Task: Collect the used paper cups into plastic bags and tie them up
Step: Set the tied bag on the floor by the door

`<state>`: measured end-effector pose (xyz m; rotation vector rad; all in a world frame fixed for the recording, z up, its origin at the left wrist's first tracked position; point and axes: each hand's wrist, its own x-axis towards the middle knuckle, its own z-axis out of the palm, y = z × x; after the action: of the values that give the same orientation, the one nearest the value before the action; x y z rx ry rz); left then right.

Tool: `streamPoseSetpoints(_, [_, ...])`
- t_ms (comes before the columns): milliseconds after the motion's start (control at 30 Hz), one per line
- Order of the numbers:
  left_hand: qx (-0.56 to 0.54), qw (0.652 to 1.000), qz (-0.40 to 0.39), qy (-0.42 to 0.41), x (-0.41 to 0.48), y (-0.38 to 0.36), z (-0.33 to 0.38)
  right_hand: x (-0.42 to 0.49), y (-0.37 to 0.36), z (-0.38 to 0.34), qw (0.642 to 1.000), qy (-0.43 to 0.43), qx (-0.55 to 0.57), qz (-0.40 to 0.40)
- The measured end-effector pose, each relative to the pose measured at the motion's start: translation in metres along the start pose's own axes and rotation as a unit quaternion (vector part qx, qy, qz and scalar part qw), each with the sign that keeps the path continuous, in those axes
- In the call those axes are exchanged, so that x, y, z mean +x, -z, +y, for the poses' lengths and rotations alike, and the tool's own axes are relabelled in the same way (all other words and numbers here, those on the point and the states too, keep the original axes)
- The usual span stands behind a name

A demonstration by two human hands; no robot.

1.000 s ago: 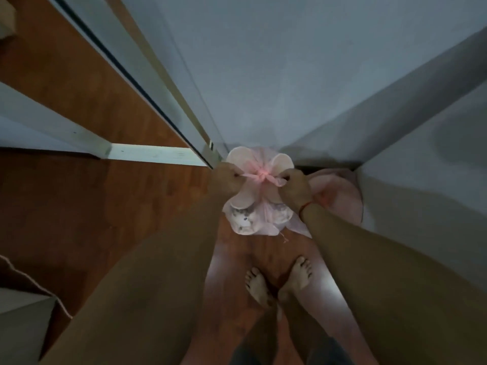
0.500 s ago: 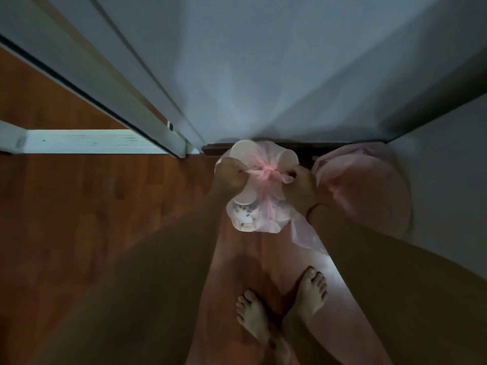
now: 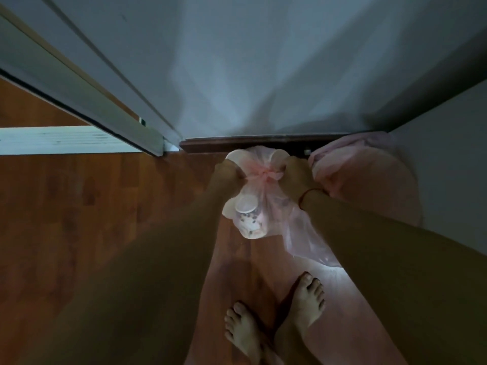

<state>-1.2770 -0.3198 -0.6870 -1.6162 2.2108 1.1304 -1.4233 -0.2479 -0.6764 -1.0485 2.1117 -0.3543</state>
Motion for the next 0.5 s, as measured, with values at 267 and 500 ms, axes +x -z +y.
streamPoseSetpoints(267, [-0.001,1.000,0.030,0.004,0.016,0.001,0.002,0.006,0.002,-0.012,1.000,-0.013,-0.020,0.018])
streamPoseSetpoints(500, [0.036,0.999,0.017,0.013,0.015,-0.015,-0.011,0.005,-0.008,-0.008,0.997,-0.048,-0.049,-0.042])
